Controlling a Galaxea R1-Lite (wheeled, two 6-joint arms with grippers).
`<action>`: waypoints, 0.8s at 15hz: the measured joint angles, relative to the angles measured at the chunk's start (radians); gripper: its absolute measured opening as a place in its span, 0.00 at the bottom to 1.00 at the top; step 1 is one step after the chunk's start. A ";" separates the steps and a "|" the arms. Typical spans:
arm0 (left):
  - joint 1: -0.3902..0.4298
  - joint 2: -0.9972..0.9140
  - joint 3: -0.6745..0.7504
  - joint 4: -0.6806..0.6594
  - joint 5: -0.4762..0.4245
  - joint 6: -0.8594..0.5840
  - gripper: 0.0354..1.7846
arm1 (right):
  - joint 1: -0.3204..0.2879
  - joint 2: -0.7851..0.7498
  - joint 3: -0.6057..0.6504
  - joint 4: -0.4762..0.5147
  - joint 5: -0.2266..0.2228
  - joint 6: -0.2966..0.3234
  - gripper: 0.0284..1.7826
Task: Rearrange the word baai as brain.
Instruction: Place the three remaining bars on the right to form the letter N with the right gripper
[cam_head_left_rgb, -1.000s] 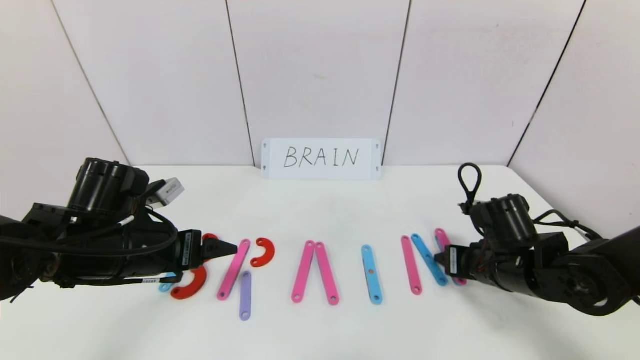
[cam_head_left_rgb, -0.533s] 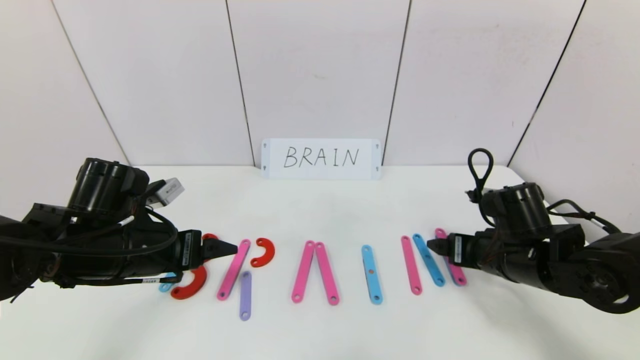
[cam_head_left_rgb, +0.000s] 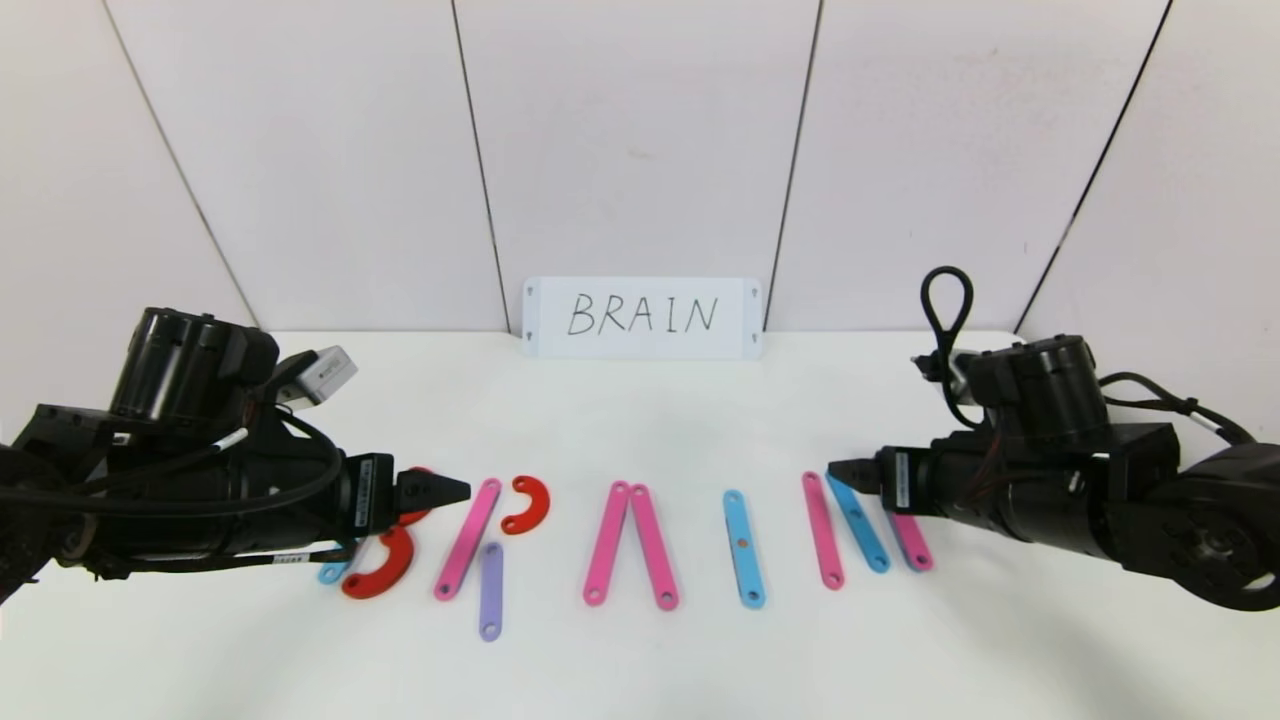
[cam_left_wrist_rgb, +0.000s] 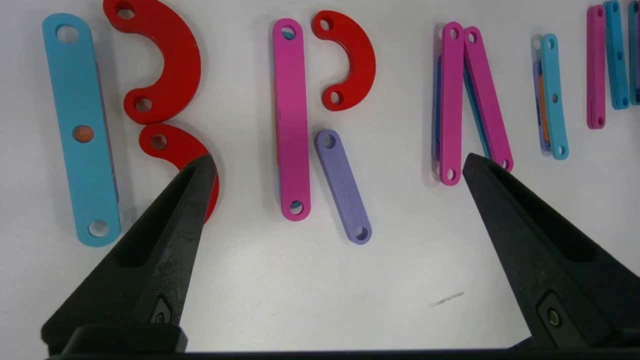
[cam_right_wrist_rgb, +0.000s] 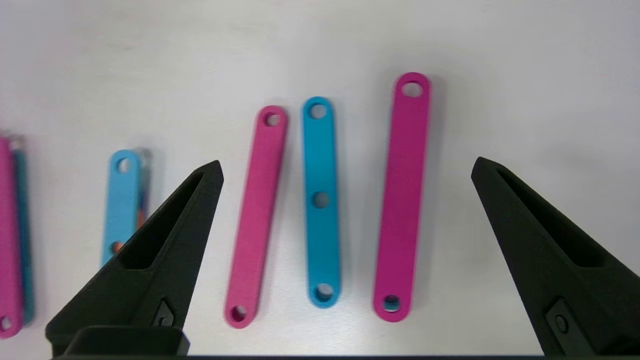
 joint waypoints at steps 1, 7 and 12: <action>0.000 -0.001 0.000 0.000 0.001 0.000 0.97 | 0.011 0.005 -0.013 0.001 0.007 -0.008 0.98; 0.001 0.000 0.001 -0.001 0.003 -0.001 0.97 | 0.090 0.072 -0.130 0.118 0.006 -0.027 0.98; 0.001 0.000 0.001 -0.001 0.003 -0.001 0.97 | 0.111 0.116 -0.162 0.116 0.009 -0.023 0.98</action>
